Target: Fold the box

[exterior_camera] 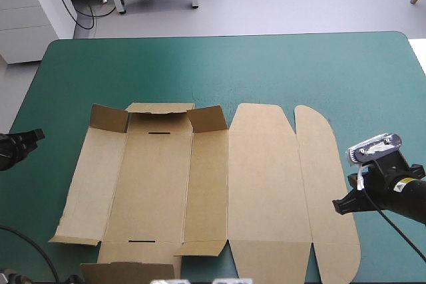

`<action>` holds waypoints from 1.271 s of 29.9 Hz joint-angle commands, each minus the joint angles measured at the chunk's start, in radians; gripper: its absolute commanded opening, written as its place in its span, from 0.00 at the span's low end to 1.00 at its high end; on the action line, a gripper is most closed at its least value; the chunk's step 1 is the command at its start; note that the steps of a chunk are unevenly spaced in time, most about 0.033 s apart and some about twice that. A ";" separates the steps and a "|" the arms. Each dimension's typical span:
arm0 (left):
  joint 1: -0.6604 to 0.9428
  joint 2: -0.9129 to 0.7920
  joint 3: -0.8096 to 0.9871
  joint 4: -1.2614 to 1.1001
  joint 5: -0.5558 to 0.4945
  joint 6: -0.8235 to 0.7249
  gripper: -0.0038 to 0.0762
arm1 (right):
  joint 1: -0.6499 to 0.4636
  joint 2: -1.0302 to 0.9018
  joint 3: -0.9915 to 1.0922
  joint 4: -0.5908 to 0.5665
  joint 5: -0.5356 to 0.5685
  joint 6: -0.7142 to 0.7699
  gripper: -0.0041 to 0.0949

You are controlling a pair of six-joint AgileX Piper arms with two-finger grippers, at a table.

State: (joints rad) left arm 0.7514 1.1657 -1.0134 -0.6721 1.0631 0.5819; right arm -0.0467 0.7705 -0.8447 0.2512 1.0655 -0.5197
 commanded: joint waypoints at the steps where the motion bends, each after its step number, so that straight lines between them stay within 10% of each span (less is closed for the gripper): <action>1: 0.006 -0.019 -0.034 -0.023 0.001 0.006 0.04 | 0.022 -0.007 -0.024 0.014 -0.040 0.009 0.02; 11: 0.006 -0.019 -0.034 0.226 0.089 0.006 0.11 | 0.022 -0.007 -0.024 -0.012 -0.050 0.034 0.02; 21: 0.006 -0.019 -0.034 0.194 0.064 -0.015 0.84 | 0.022 -0.007 -0.024 -0.012 -0.054 0.034 0.02; 38: 0.006 0.000 0.243 0.110 0.023 0.199 0.70 | 0.022 -0.007 -0.024 -0.015 -0.054 0.034 0.02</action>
State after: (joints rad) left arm 0.7538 1.1668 -0.7658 -0.5216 1.0993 0.7382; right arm -0.0253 0.7674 -0.8447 0.2256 1.0581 -0.4853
